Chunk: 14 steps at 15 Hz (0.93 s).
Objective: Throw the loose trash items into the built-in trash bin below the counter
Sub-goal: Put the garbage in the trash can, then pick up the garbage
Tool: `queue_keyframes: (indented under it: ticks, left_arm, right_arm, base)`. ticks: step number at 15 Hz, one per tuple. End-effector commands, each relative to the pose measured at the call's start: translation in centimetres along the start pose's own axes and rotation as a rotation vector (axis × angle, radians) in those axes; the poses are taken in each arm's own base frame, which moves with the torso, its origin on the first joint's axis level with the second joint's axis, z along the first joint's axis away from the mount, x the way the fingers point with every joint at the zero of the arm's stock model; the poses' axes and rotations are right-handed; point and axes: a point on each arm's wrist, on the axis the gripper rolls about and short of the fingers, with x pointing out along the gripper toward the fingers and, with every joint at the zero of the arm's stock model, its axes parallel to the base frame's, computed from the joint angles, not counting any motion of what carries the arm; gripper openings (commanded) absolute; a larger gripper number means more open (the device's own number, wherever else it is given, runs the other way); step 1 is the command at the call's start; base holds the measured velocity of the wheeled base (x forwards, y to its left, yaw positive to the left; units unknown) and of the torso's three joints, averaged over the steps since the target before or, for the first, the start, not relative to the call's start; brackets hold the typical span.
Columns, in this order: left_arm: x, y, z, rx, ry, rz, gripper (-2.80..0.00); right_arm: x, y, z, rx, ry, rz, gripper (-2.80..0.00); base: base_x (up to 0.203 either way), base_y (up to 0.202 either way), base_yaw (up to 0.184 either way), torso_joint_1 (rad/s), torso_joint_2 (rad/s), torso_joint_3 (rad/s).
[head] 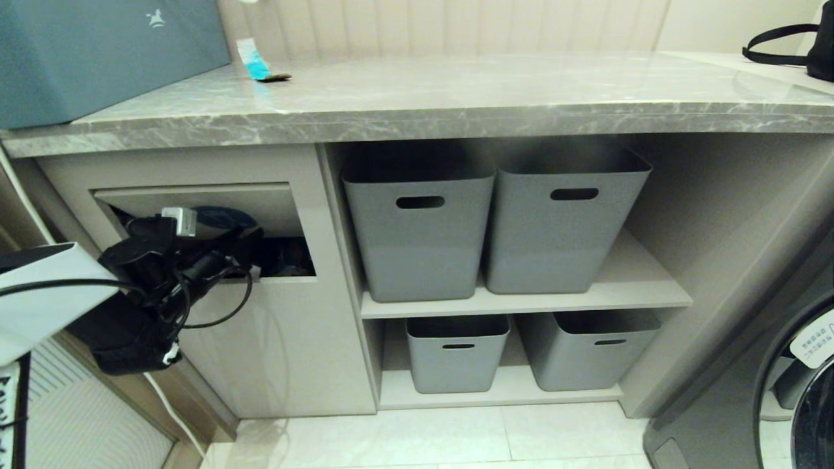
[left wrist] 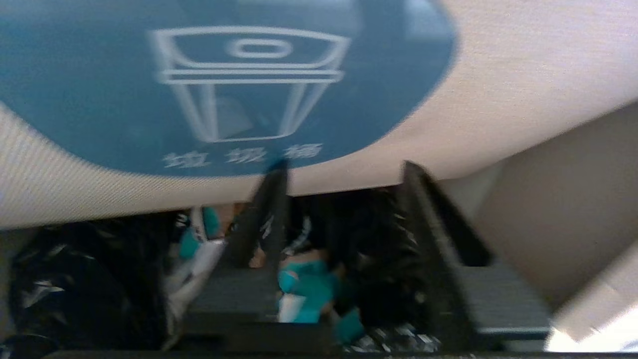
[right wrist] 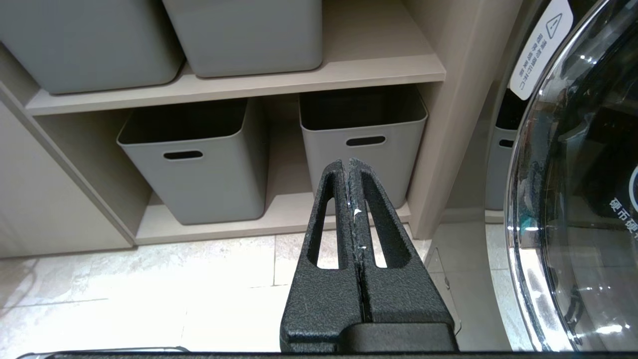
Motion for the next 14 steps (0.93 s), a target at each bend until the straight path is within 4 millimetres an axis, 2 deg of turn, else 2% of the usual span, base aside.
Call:
queue_keyframes:
  ticks: [1,4,7,11,14]
  left_arm:
    - [0.3,0.0,0.3,0.005,-0.023,0.011,0.00]
    - [-0.2,-0.3,0.1,-0.004,-0.001,0.017,0.00]
    - [-3.1,-1.6,0.4,-0.040,0.080,0.027,0.00]
    - [-6.1,-3.8,5.2,-0.015,0.034,0.017,0.00]
    - [-8.7,-5.6,10.6,0.034,-0.076,0.004,0.00]
  right_arm:
    - [0.0,0.0,0.0,0.001,0.003,0.000,-2.80]
    - [0.0,0.0,0.0,0.001,0.003,0.000,-2.80]
    - [0.0,0.0,0.0,0.001,0.003,0.000,-2.80]
    - [0.0,0.0,0.0,0.001,0.003,0.000,-2.80]
    - [0.0,0.0,0.0,0.001,0.003,0.000,-2.80]
  base:
    - [0.000,0.000,0.000,0.000,0.00,0.000]
    - [0.000,0.000,0.000,0.000,0.00,0.000]
    - [0.000,0.000,0.000,0.000,0.00,0.000]
    - [0.000,0.000,0.000,0.000,0.00,0.000]
    - [0.000,0.000,0.000,0.000,0.00,0.000]
